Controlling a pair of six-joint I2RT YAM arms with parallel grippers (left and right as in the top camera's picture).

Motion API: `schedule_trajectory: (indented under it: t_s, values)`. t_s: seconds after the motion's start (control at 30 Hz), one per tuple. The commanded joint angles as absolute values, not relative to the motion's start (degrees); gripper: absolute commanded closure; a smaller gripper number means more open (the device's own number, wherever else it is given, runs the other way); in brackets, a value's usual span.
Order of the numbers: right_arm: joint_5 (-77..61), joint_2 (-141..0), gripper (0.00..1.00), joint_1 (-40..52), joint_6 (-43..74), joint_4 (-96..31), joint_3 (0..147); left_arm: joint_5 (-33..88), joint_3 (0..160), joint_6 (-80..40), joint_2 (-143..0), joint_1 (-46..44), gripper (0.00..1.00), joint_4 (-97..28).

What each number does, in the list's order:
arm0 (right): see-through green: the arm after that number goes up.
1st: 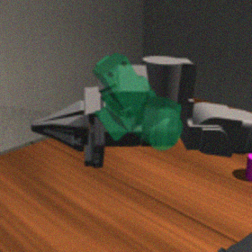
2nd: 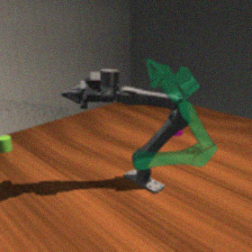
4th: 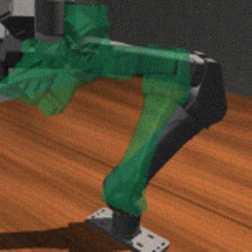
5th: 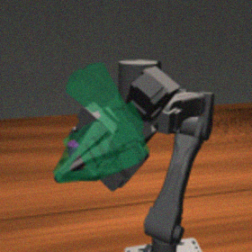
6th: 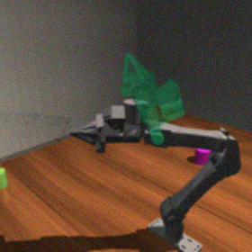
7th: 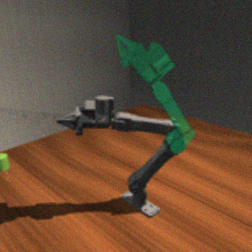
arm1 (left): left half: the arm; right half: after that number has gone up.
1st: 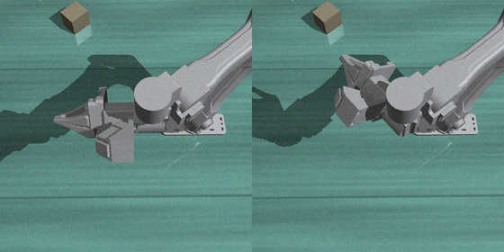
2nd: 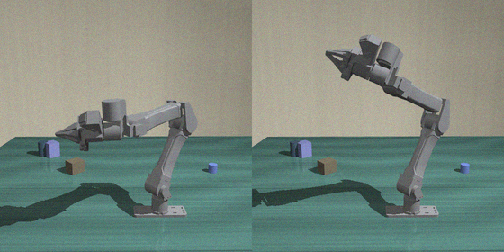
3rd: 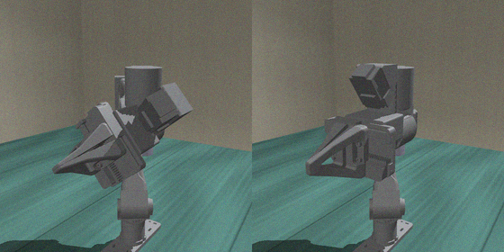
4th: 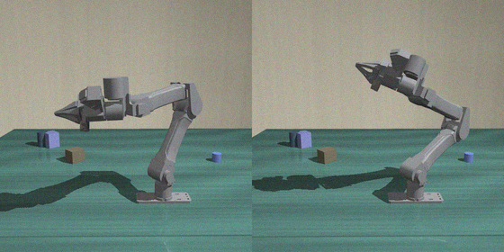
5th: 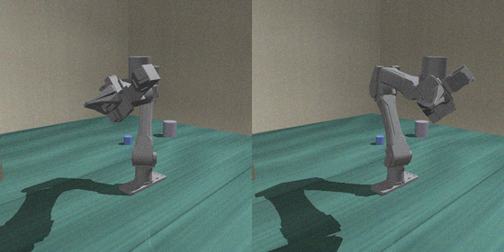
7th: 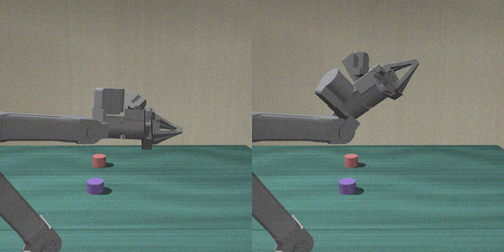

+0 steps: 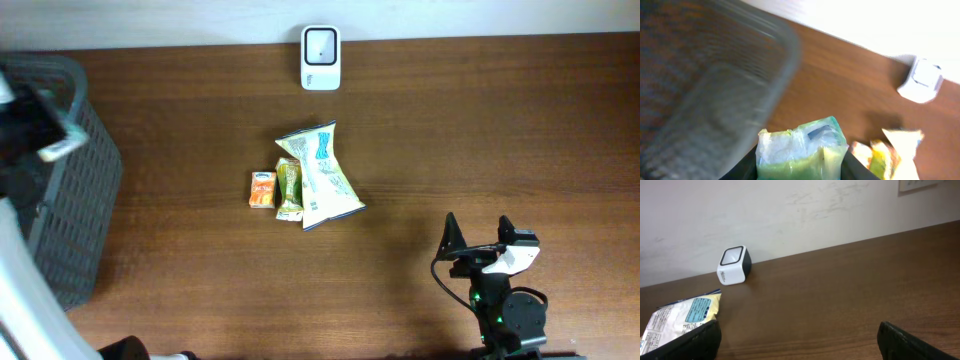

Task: Scan the item barcode
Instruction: 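Carry the green pack out and set it left of the Kleenex pack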

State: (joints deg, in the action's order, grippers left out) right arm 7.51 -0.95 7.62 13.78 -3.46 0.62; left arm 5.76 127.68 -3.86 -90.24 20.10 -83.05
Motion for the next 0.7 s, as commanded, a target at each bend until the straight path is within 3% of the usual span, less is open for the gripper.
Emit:
schedule_trajectory:
  t_s: [0.0,0.23,0.37,0.5,0.67]
  values:
    - [7.79,-0.78,0.01,7.88,14.20,-3.90,0.32,5.87,119.09,-3.33,-92.36,12.40,0.62,-81.93]
    - [7.79,-0.80,0.01,7.88,14.20,-3.90,0.32,4.27,88.68,-3.16,-92.47,1.98,0.61,-64.88]
    - [7.79,-0.78,0.01,7.88,14.20,-3.90,0.32,4.27,71.29,-2.90,-93.17,-0.01,0.59,-46.37]
    - [7.79,-0.80,0.01,7.88,14.20,-3.90,0.32,4.62,61.10,-2.92,-95.39,-0.12,0.60,-31.75]
    - [7.79,-0.80,0.01,7.88,14.20,-3.90,0.32,5.37,59.07,-2.92,-99.85,-1.41,0.57,-27.49]
